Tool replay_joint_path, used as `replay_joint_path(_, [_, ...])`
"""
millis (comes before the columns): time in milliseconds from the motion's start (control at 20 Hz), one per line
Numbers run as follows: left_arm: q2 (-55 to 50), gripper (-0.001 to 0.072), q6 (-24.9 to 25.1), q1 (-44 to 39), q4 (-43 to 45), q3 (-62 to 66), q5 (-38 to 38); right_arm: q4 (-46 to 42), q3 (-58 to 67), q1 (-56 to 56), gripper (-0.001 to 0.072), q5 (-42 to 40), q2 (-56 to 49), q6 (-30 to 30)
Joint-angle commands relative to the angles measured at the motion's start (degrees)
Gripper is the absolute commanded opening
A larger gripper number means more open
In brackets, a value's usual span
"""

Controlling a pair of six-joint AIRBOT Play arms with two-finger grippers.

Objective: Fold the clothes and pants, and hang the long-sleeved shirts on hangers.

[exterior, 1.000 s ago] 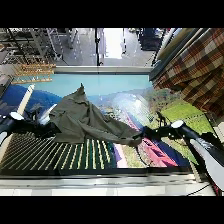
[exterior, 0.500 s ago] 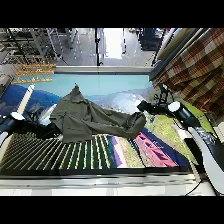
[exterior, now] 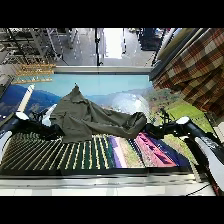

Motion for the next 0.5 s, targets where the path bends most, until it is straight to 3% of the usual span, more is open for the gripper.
replay_joint_path(0, [-1.11,0.0517,-0.7,-2.34,0.0,-0.02,4.39,8.57,-3.1,-0.46,0.0562,0.68,-1.57,-4.24])
replay_joint_path(50, [-1.53,0.0507,-0.7,-3.02,0.0,-0.02,5.35,10.4,-2.99,0.13,0.0559,-0.87,-2.32,-4.98])
replay_joint_path(100, [-1.9,0.0403,-0.7,-3.52,-0.02,-0.02,5.7,12.9,-2.99,0.94,0.0531,-1.95,-2.91,-5.73])
replay_joint_path(150, [-2.16,0.0185,-0.68,-4.07,-0.02,-0.02,5.66,14.69,-2.99,1.99,0.0379,-2.6,-3.23,-6.75])
replay_joint_path(200, [-2.16,0.0013,-0.61,-4.48,-0.04,-0.02,5.6,15.39,-2.99,3.3,0.0199,-3.65,-3.39,-6.82])
replay_joint_path(250, [-2.08,0.0006,-0.66,-4.72,-1.01,0.02,5.53,15.37,-2.99,4.52,0.0093,-5.01,-3.43,-7.52])
replay_joint_path(300, [-1.84,0.0006,-0.61,-4.59,-2.12,0.09,4.9,15.39,-2.99,5.14,0.0036,-5.81,-3.41,-8.26])
replay_joint_path(450, [1.86,0.0005,1.75,-2.56,-3.08,1.44,-0.37,10.64,-2.43,5.18,0.0013,-5.42,-0.79,-8.04])
